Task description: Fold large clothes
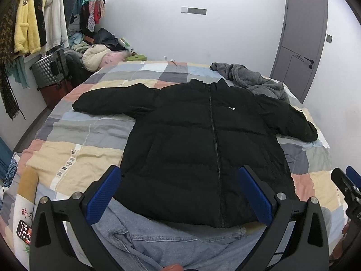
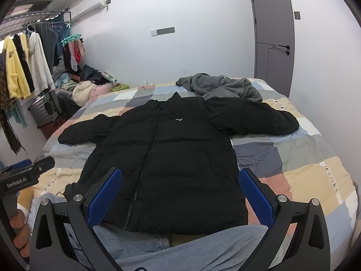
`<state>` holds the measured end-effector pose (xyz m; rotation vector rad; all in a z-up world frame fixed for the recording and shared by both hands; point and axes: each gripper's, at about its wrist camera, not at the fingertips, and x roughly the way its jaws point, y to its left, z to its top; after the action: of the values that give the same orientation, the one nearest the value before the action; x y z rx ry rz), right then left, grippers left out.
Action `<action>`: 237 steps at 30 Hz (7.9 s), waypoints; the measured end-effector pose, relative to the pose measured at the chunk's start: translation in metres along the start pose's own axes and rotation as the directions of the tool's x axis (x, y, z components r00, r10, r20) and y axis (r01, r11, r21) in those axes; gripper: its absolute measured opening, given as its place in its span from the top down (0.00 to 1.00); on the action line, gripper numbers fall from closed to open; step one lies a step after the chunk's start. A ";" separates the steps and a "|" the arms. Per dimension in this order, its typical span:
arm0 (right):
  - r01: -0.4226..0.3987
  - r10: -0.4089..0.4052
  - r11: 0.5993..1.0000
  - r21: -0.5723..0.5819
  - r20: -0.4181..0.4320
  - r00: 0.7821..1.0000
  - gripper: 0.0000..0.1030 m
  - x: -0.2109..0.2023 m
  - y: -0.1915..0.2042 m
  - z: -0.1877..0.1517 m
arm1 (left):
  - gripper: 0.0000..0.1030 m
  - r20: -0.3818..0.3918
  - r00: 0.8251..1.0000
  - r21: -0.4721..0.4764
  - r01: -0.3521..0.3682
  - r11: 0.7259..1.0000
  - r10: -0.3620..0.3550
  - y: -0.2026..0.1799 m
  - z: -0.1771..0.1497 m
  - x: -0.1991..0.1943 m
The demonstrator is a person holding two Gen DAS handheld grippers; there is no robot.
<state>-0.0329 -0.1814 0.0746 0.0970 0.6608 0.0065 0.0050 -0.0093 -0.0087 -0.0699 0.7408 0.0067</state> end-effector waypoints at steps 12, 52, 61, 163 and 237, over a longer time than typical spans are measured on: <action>-0.001 0.001 1.000 0.029 -0.016 1.000 0.00 0.012 -0.008 -0.002 | 0.00 -0.013 1.000 -0.008 0.010 1.000 -0.010 0.004 0.001 0.007; 0.203 -0.203 0.974 0.105 -0.008 0.979 0.00 0.113 -0.111 0.055 | 0.00 0.067 0.987 0.011 0.144 0.989 -0.145 0.002 0.043 0.163; 0.287 -0.290 0.955 0.073 0.032 0.956 0.00 0.155 -0.168 0.077 | 0.00 0.042 0.985 -0.058 0.172 0.983 -0.170 0.005 0.037 0.189; 0.110 -0.093 0.993 -0.031 0.345 0.934 0.90 0.150 -0.038 0.331 | 0.00 0.129 0.977 0.009 0.170 0.985 -0.170 0.074 0.059 0.187; -0.132 0.133 0.984 -0.120 0.001 0.991 0.22 0.290 -0.025 0.142 | 0.00 0.086 0.973 -0.062 0.221 0.973 -0.216 0.072 0.049 0.232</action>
<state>0.2826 -0.2083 0.0060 0.0249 0.6420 0.1740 0.2072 0.0616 -0.1339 -0.2177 0.6506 -0.1739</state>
